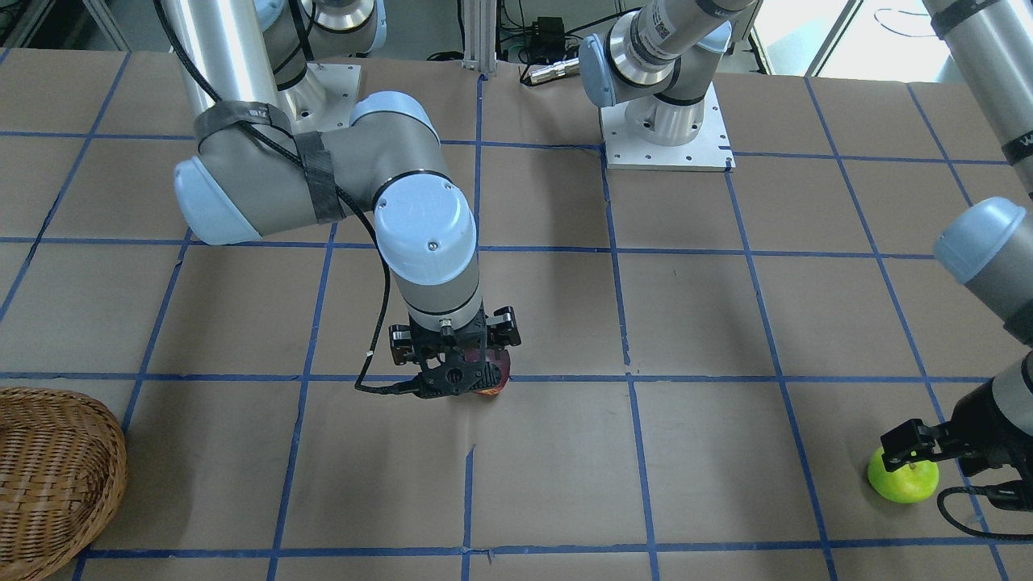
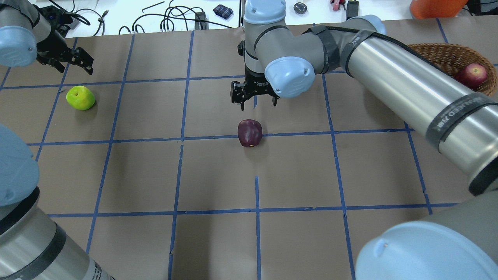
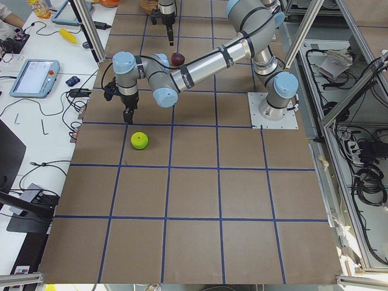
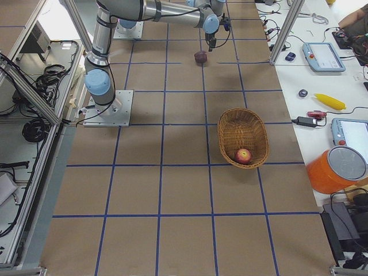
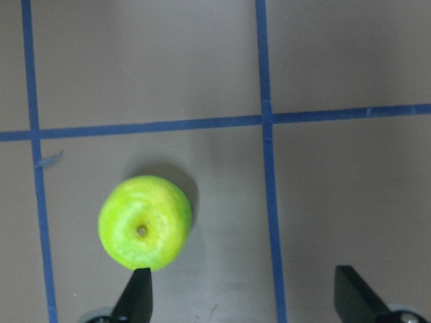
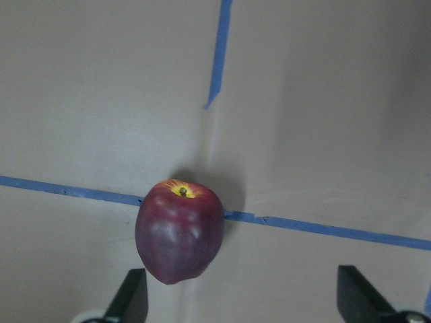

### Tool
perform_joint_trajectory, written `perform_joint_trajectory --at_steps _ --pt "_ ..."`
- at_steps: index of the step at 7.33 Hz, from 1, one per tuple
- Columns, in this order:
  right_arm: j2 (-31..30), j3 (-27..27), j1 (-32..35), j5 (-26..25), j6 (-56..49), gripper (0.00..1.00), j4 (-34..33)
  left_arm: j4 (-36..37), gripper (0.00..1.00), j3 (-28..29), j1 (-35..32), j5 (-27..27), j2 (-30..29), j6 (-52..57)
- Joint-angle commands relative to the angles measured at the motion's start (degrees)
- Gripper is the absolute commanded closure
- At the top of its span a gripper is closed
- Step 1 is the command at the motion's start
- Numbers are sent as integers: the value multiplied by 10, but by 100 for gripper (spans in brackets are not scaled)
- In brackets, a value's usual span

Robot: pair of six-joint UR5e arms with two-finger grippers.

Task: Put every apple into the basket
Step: 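Grasp the dark apple with the right gripper while the left reaches the green apple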

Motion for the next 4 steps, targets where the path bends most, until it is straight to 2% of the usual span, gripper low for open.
perform_joint_trajectory --at_steps 1,4 --pt "33 10 9 1 4 0 -26 -2 0 9 23 3 -35 17" --pt "34 39 11 3 4 0 -42 0 0 12 32 3 -56 44"
